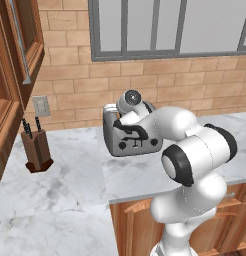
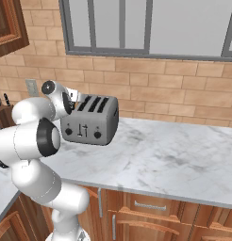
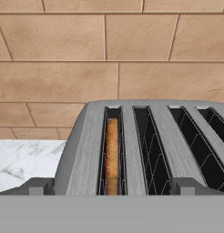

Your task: Start the toaster. Once the lever pops up, take the bread to the plate on the dining counter.

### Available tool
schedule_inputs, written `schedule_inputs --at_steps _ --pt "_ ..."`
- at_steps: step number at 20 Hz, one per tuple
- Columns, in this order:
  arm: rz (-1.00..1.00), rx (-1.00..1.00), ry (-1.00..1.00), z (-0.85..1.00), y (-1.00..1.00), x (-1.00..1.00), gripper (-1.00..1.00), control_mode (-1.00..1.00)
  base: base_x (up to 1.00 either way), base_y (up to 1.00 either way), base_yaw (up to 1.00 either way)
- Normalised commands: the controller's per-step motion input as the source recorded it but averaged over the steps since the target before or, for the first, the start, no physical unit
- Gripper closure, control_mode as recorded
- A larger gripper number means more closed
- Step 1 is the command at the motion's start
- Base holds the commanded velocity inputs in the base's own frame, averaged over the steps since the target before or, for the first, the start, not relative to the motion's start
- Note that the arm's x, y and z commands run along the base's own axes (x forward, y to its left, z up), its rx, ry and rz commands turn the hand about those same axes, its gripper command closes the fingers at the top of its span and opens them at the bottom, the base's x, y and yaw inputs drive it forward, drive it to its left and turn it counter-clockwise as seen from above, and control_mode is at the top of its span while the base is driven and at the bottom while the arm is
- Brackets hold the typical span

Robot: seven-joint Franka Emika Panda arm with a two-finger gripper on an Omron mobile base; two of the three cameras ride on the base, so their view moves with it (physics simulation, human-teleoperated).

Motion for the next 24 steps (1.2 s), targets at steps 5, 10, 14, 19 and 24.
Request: schedule_inputs --at_steps 5,10,14,19,24 --pt "0.00 0.00 0.00 0.00 0.00 0.00 -1.00 -1.00 0.00 0.00 0.00" --pt "0.00 0.00 0.00 0.00 0.00 0.00 -1.00 -1.00 0.00 0.00 0.00" --pt "0.00 0.00 0.00 0.00 0.00 0.00 -1.00 -1.00 0.00 0.00 0.00" --pt "0.00 0.00 0.00 0.00 0.00 0.00 -1.00 -1.00 0.00 0.00 0.00" --pt "0.00 0.00 0.00 0.00 0.00 0.00 -1.00 -1.00 0.00 0.00 0.00"
